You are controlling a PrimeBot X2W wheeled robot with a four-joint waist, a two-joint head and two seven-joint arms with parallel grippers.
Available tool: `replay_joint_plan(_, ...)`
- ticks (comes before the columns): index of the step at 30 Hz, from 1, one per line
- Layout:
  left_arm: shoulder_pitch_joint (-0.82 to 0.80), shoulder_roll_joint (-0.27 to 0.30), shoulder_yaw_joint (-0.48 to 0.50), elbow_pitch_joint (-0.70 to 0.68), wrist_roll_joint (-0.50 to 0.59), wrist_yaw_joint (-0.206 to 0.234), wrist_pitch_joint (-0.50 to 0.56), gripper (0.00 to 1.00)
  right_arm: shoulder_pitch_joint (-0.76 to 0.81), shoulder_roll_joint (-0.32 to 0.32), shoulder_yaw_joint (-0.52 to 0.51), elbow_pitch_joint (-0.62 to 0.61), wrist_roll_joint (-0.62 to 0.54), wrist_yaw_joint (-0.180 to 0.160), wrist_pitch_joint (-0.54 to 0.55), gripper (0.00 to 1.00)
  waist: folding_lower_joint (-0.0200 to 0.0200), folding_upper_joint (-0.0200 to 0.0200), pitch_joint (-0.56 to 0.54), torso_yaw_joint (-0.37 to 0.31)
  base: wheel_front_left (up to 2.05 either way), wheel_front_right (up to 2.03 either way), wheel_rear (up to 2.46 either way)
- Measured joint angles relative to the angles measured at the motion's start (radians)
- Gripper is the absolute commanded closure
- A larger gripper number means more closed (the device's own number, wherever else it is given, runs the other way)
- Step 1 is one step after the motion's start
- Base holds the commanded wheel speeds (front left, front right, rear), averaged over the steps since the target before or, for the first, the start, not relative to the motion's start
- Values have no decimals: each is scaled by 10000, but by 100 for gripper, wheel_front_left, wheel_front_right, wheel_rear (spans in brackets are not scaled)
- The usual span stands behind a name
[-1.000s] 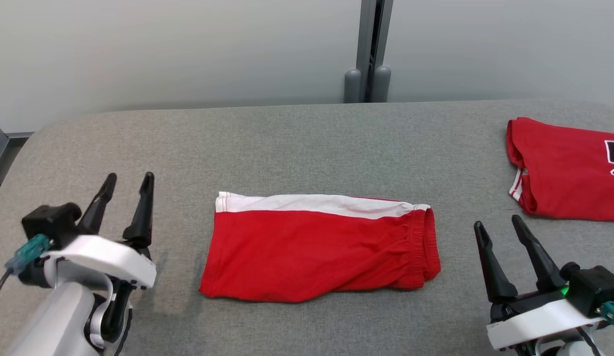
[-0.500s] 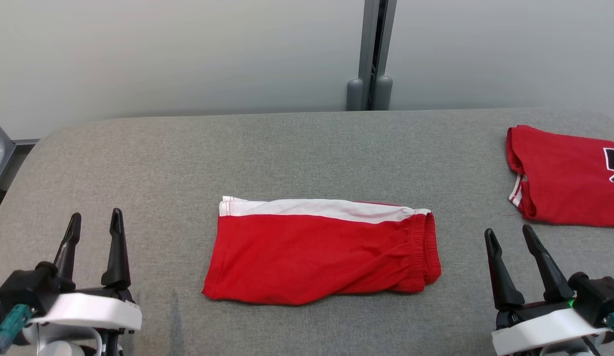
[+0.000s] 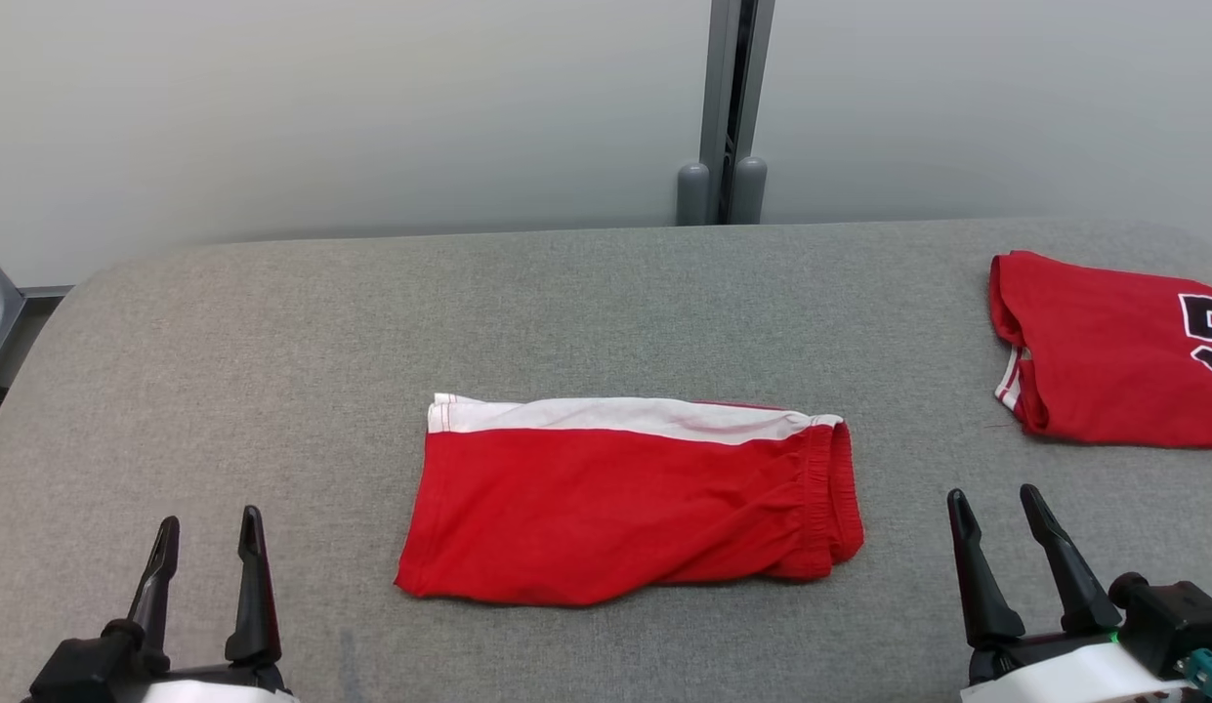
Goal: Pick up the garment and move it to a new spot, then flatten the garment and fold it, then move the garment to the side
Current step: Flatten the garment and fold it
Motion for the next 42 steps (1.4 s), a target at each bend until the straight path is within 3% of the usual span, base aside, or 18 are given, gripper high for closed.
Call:
replay_joint_plan(12,111,-249,140,54,522,-259,0,0,-40,-15,245,364,2,0,0,0,0,0,68,47,0,0,0)
replay_joint_plan(18,-182,-295,67,107,608,-314,0,0,-968,-209,686,976,-2,0,0,0,0,0,254,134,0,0,0)
replay_joint_plan(30,-1015,-320,-732,568,374,-336,0,0,-3626,-188,1034,4416,-376,2,61,0,0,0,850,754,0,0,0)
replay_joint_plan(42,-1476,-322,-1122,782,63,-192,0,0,-4720,10,1104,7490,-81,2,230,0,0,0,1271,1353,0,0,0)
